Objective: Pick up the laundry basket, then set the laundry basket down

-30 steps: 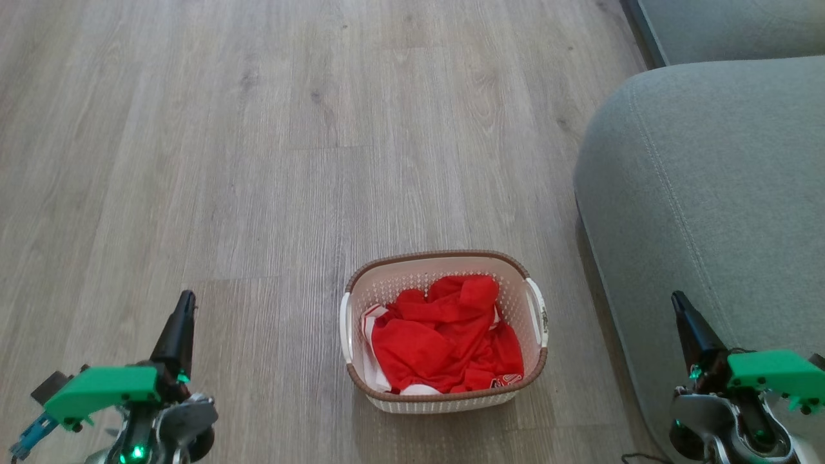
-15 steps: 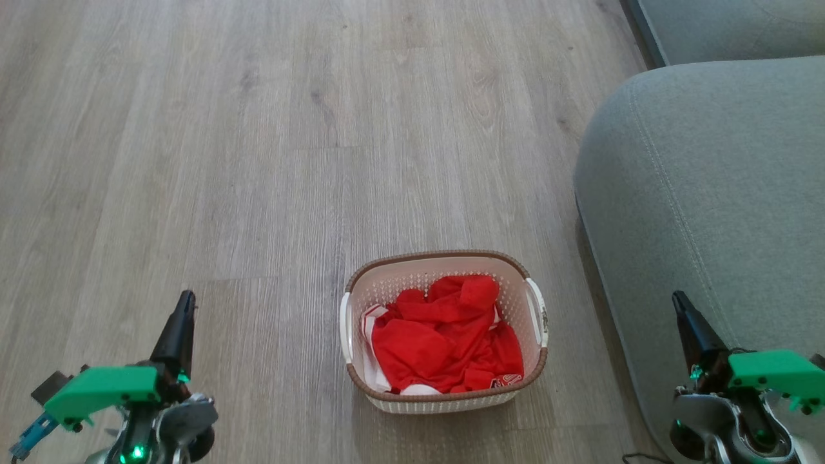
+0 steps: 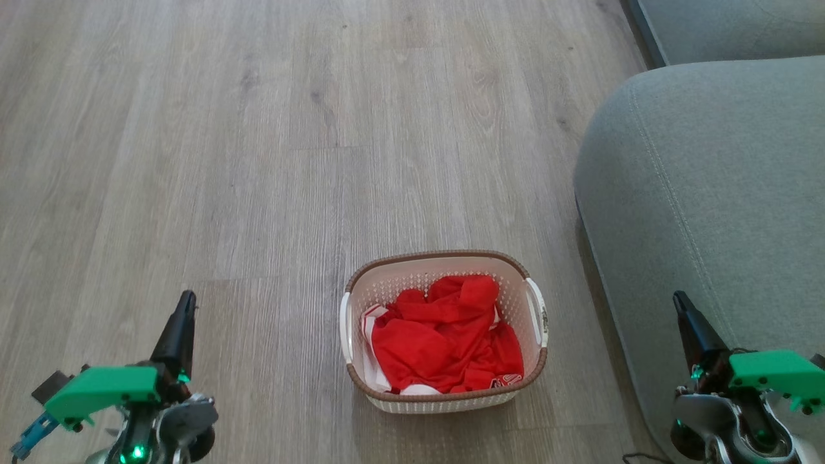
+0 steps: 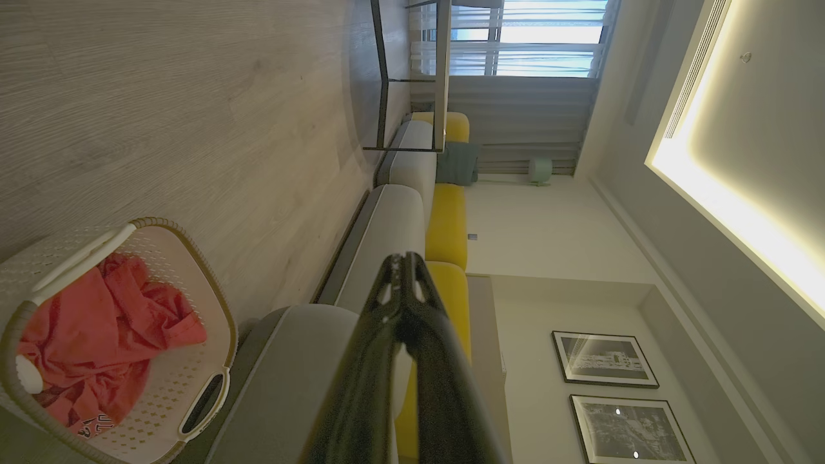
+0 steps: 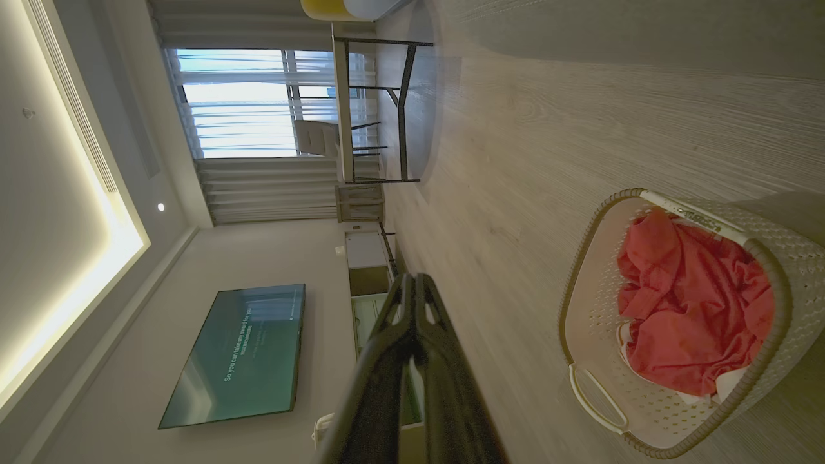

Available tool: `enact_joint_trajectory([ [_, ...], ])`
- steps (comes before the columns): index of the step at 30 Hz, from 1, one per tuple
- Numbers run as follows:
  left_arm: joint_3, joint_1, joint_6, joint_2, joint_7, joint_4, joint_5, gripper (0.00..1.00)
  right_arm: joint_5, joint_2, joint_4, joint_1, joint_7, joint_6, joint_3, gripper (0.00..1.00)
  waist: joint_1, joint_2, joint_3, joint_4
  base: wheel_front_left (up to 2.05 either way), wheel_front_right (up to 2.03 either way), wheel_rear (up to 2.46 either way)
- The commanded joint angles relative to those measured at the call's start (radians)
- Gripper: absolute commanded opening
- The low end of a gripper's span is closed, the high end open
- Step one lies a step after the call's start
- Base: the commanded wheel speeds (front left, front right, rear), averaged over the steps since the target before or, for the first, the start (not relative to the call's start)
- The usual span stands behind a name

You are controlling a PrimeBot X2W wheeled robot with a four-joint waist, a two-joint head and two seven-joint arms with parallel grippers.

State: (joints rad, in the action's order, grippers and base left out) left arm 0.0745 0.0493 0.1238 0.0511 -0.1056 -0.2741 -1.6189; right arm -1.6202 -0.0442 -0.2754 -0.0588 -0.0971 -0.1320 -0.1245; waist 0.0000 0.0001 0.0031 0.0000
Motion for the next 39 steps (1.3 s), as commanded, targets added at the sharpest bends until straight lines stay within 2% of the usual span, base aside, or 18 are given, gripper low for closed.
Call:
enact_joint_trajectory([
  [1,0.034,0.058,0.007,0.003,-0.004,0.029,0.006,0.00,0.005,-0.012,0.031,-0.048,-0.010,0.001,0.019,0.00,0.0000,-0.0001,0.000,0.000,0.00,0.00,0.00],
  [39,0.037,0.059,0.007,0.001,-0.006,0.029,0.008,0.00,0.008,-0.010,0.031,-0.049,-0.013,0.001,0.015,0.00,0.0000,-0.0001,0.000,0.000,0.00,0.00,0.00],
])
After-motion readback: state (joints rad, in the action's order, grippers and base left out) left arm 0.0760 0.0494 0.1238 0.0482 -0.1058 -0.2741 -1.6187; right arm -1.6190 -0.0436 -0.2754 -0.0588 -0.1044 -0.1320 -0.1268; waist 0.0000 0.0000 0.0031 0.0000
